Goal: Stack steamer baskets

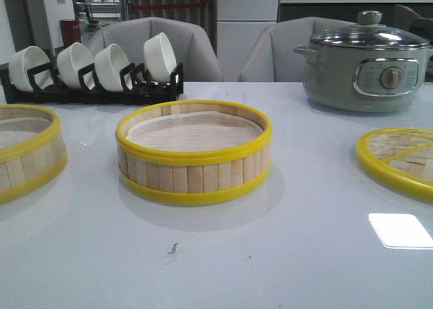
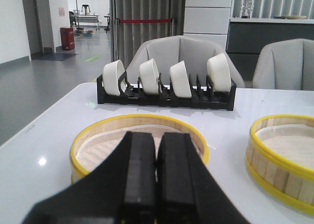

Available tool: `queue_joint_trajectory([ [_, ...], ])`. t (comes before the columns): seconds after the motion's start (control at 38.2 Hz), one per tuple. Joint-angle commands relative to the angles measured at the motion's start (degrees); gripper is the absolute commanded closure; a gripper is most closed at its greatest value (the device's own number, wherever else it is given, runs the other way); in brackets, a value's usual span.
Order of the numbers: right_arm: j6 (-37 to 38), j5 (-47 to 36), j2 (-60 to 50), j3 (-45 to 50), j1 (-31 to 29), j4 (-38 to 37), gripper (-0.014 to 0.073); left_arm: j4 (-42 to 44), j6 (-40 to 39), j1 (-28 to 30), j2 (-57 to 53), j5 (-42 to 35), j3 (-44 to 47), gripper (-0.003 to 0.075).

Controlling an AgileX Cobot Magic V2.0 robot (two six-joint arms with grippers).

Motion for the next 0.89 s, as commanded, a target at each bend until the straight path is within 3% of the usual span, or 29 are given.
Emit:
queue_joint_trajectory([
  [0.0,0.02,-4.9,-1.15,-0.82,0.07,-0.72,0.0545,-3.85,-0.65,-0.06,6.07,-4.21,-7.16,0.0634],
  [0.18,0.02,-4.9,-1.15,-0.82,0.07,-0.72,0.0545,-4.13,-0.54,-0.1,23.47,5.82,-27.27,0.0634],
  [0.39,0.02,-4.9,-1.15,-0.82,0.07,-0.72,0.0545,-1.59,-0.1,-0.1,42.98,31.32,-55.89,0.0634],
  [0.5,0.02,-4.9,-1.15,-0.82,0.07,-0.72,0.0545,-0.99,1.19,-0.1,50.91,43.33,-65.73,0.0634],
  [0.71,0.02,-4.9,-1.15,-0.82,0.07,-0.72,0.0545,-0.87,2.76,-0.1,58.35,55.01,-69.9,0.0634],
  [0.86,0.02,-4.9,-1.15,-0.82,0.07,-0.72,0.0545,-1.17,2.76,-0.1,59.67,52.47,-69.9,0.0634],
])
